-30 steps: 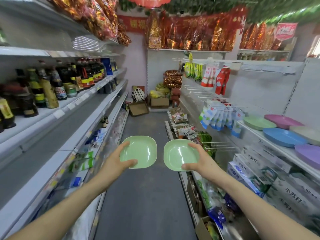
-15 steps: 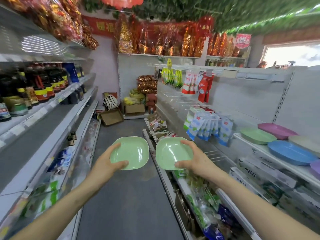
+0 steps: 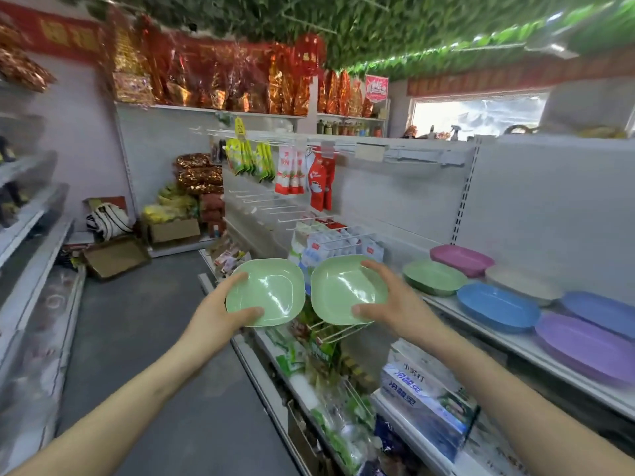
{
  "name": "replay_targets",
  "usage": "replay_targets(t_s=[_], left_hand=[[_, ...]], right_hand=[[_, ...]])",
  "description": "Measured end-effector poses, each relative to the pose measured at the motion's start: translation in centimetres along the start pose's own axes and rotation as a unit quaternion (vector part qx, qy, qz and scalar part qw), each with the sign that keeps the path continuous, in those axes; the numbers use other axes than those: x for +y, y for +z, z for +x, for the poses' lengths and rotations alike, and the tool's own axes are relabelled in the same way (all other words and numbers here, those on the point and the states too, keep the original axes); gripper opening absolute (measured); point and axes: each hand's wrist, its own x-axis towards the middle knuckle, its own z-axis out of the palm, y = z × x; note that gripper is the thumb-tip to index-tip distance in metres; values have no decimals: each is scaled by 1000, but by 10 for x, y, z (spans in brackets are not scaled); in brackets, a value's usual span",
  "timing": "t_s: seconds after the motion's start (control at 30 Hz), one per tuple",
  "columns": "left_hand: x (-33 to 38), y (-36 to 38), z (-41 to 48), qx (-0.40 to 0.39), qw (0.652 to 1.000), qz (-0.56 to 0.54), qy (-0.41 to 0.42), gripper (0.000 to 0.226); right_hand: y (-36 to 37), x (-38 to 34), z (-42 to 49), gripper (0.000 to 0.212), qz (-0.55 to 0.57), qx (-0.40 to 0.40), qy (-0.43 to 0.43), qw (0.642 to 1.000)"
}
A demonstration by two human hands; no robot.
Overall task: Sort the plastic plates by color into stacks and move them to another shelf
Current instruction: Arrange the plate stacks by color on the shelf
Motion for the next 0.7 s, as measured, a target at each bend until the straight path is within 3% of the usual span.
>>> replay_targets(t_s=[0.33, 0.7], left_hand=[[60, 96, 103, -87, 991, 17, 103, 77], [89, 219, 160, -217, 963, -60, 146, 65]], right_hand=[[-89, 58, 33, 91, -37, 91, 57, 994], [-156, 108, -1, 94, -64, 160, 157, 972]])
